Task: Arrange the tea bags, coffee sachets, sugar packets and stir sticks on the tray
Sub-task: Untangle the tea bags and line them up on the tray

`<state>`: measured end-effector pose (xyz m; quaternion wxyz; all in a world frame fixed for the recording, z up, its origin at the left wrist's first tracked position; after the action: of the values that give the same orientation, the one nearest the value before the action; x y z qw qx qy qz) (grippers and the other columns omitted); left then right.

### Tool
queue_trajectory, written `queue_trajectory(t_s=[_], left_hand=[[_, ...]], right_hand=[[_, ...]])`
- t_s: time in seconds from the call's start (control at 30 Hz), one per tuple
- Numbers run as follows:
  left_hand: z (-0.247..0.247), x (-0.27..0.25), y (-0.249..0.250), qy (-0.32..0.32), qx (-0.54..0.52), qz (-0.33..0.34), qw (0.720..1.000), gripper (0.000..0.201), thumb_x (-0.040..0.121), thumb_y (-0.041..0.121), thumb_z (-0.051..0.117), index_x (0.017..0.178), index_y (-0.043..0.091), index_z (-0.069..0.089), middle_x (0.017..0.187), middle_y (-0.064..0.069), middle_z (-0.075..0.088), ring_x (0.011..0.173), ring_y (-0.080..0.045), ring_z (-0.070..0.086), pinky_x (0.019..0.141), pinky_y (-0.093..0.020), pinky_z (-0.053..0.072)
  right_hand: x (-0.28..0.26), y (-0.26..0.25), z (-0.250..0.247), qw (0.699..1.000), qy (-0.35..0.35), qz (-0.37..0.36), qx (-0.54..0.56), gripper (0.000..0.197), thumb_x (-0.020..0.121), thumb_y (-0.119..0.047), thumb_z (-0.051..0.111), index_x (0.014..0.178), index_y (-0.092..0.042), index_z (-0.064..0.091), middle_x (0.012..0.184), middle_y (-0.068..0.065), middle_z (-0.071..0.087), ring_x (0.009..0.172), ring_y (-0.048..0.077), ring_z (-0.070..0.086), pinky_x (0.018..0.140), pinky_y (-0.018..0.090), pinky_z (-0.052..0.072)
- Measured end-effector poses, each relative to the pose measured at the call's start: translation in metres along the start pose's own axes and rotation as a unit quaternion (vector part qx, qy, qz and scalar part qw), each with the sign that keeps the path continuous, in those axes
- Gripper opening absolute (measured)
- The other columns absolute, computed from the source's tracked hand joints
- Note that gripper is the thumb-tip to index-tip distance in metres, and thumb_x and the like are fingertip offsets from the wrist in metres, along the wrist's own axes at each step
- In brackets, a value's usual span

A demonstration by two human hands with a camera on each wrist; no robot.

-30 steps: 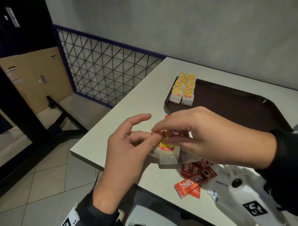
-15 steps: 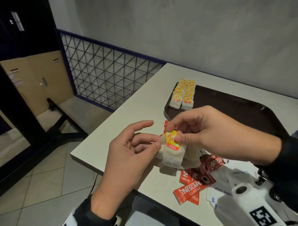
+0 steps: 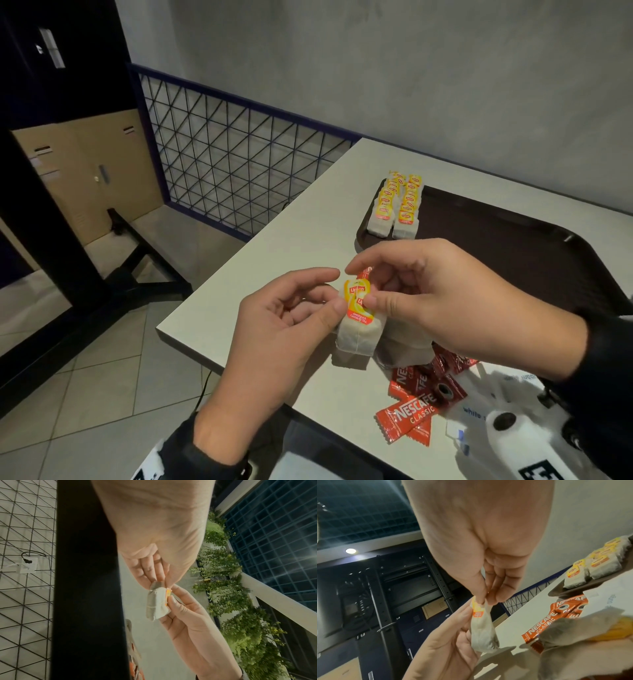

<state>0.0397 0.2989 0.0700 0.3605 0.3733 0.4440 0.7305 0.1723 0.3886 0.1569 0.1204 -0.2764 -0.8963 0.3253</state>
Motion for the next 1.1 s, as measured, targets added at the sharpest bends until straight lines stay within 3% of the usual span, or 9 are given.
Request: queue_trajectory(t_s=[0.2,0.43,0.57,0.67,0.87,0.97,1.1], left_hand=[[-0.001,0.000,0.002,-0.001,0.003,0.004,1.000,0.026,0.072,0.019,0.078,0.097,0.027,0.082,0.086,-0.004,0.076,0.081,-0.016,0.074,0.073,-0.024,0.058],[-0.001,0.001,0.001,0.005,-0.021,0.007,1.000,0.026,0.075,0.015,0.075,0.101,0.019,0.077,0.078,-0.001,0.069,0.075,-0.016,0.069,0.069,-0.027,0.058],[-0.004,0.004,-0.001,0.022,-0.003,0.012,1.000,0.031,0.086,-0.007,0.069,0.106,0.016,0.072,0.078,-0.003,0.067,0.068,-0.015,0.068,0.064,-0.028,0.056],[-0.005,0.005,-0.002,0.024,-0.001,0.013,1.000,0.041,0.087,-0.018,0.061,0.105,0.018,0.071,0.081,-0.007,0.068,0.069,-0.021,0.069,0.064,-0.032,0.058],[-0.003,0.003,-0.001,-0.010,-0.013,0.012,1.000,0.041,0.085,-0.011,0.068,0.105,0.024,0.072,0.083,-0.005,0.069,0.074,-0.018,0.070,0.065,-0.027,0.056],[-0.002,0.001,0.001,-0.019,-0.027,0.011,0.999,0.030,0.084,0.007,0.077,0.108,0.024,0.072,0.082,-0.003,0.066,0.071,-0.014,0.066,0.063,-0.023,0.053],[-0.001,0.000,0.002,-0.035,-0.027,0.007,0.999,0.037,0.075,0.027,0.077,0.111,0.024,0.071,0.083,-0.004,0.066,0.071,-0.015,0.066,0.064,-0.026,0.054]], right_hand=[[-0.001,-0.009,0.001,0.996,0.041,-0.021,-0.073,0.054,0.089,-0.026,0.075,0.136,-0.045,0.056,0.105,-0.016,0.063,0.088,0.008,0.066,0.080,0.034,0.059],[-0.007,-0.024,-0.003,0.982,0.069,-0.100,-0.144,0.052,0.090,-0.025,0.075,0.138,-0.036,0.059,0.105,-0.018,0.061,0.087,0.007,0.062,0.076,0.028,0.055],[-0.013,-0.036,-0.002,0.968,0.059,-0.181,-0.165,0.048,0.093,-0.020,0.071,0.139,-0.027,0.059,0.104,-0.012,0.055,0.091,0.005,0.058,0.076,0.031,0.052],[-0.017,-0.045,0.000,0.961,0.023,-0.216,-0.170,0.055,0.092,-0.015,0.074,0.142,-0.029,0.056,0.106,-0.010,0.055,0.090,0.005,0.054,0.076,0.028,0.050],[-0.011,-0.042,0.001,0.957,0.030,-0.218,-0.191,0.049,0.093,-0.018,0.073,0.139,-0.027,0.059,0.106,-0.007,0.056,0.086,0.004,0.052,0.075,0.026,0.049],[-0.008,-0.034,0.000,0.964,0.047,-0.195,-0.177,0.044,0.093,-0.020,0.072,0.136,-0.025,0.061,0.106,-0.009,0.058,0.088,0.004,0.055,0.076,0.031,0.053],[-0.006,-0.030,0.001,0.967,0.061,-0.179,-0.169,0.041,0.093,-0.021,0.072,0.133,-0.025,0.063,0.105,-0.010,0.060,0.093,0.007,0.059,0.078,0.030,0.053]])
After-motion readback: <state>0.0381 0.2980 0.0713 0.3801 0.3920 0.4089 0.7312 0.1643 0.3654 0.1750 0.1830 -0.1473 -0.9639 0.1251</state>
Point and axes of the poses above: each hand's wrist, its own x-axis towards the middle knuckle, its own z-axis out of the palm, y = z × x, the point moved 6 cm from there along x, towards the middle knuckle
